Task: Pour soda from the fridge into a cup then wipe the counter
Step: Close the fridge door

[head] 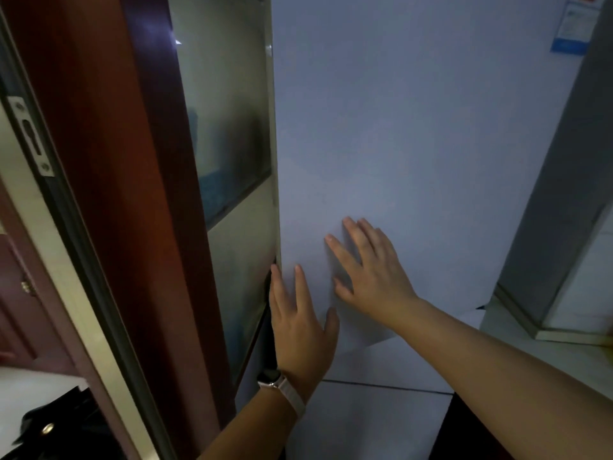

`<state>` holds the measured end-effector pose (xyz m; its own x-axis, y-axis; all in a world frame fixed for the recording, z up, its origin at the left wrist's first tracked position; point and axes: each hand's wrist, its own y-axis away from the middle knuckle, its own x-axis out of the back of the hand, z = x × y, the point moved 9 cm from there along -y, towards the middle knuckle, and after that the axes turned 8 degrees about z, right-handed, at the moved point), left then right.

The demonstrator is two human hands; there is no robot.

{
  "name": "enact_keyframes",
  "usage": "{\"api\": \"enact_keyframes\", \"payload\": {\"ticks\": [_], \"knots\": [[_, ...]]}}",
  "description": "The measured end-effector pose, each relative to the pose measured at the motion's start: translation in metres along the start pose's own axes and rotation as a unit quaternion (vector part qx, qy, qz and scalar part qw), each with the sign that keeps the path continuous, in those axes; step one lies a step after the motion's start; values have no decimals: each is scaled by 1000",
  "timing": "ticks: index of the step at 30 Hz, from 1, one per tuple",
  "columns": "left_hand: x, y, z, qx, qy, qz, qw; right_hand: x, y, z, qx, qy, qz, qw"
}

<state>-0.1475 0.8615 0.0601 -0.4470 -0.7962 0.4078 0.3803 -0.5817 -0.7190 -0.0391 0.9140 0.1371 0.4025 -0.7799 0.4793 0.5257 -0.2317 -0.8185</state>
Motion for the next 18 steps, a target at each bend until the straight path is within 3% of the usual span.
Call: {"api": "enact_keyframes", "payload": {"ticks": [10,18], "knots": [[-39,-51,-41,19,-32,28,999,-58,-17,17,47,-30,67,996],[-73,-88,-68,24,-25,62,997,-96,-31,28,72,-23,53,996]]}}
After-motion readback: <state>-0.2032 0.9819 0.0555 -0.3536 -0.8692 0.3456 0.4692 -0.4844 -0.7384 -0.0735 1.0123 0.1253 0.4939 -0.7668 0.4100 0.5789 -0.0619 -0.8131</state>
